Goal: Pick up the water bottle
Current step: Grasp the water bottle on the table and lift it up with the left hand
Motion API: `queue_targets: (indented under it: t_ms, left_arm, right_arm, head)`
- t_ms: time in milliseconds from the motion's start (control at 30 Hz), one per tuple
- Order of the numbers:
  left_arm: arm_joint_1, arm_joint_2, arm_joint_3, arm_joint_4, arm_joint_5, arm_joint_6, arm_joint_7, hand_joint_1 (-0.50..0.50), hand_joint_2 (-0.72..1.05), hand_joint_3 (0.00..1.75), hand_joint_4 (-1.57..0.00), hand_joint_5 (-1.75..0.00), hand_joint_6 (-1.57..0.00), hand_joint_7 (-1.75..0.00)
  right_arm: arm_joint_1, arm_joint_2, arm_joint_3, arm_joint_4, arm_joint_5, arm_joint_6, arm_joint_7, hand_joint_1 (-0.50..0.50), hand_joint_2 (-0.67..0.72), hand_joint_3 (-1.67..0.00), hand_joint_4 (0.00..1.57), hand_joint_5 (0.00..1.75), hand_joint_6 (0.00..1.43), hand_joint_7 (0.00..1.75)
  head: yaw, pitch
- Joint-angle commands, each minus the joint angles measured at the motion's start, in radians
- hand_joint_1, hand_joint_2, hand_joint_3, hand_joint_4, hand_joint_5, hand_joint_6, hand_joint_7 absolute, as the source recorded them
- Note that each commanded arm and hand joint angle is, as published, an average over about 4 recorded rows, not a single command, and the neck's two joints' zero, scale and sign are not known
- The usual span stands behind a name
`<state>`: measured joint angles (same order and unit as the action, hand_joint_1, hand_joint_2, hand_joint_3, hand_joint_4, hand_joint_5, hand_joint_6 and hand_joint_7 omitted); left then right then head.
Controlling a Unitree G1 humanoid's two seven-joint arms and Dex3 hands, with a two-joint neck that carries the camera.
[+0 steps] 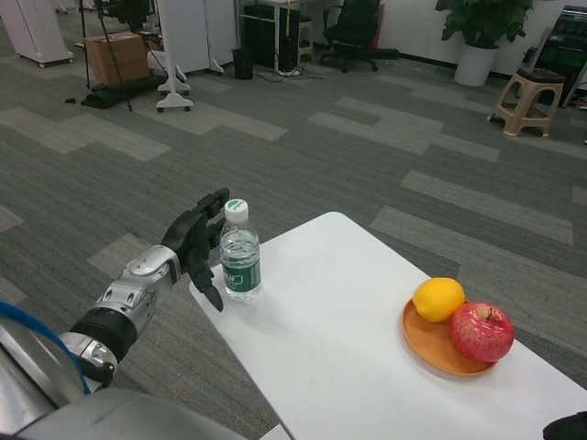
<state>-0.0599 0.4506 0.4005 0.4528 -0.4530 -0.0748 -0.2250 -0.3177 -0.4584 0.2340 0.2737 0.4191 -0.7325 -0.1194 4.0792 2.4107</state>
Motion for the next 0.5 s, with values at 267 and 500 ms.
queue_targets:
  t_ms: [267,500]
  left_arm:
    - [-0.041,0.005,-0.038,0.001,0.032,0.089,0.001,-0.50,-0.72,0.04,0.00,0.00,0.00,-0.07]
    - [-0.061,0.017,-0.091,0.003,0.006,0.121,-0.022,-0.50,-0.72,0.02,0.00,0.00,0.00,-0.07]
  right_arm:
    - [0.016,0.008,-0.001,-0.018,0.006,0.001,-0.003,-0.17,0.66,0.00,0.00,0.00,0.00,0.00]
    - [0.017,0.009,-0.002,-0.018,0.006,0.001,-0.003,-0.17,0.66,0.00,0.00,0.00,0.00,0.00]
  head:
    - [-0.002,-0.004]
    - [-0.004,-0.006]
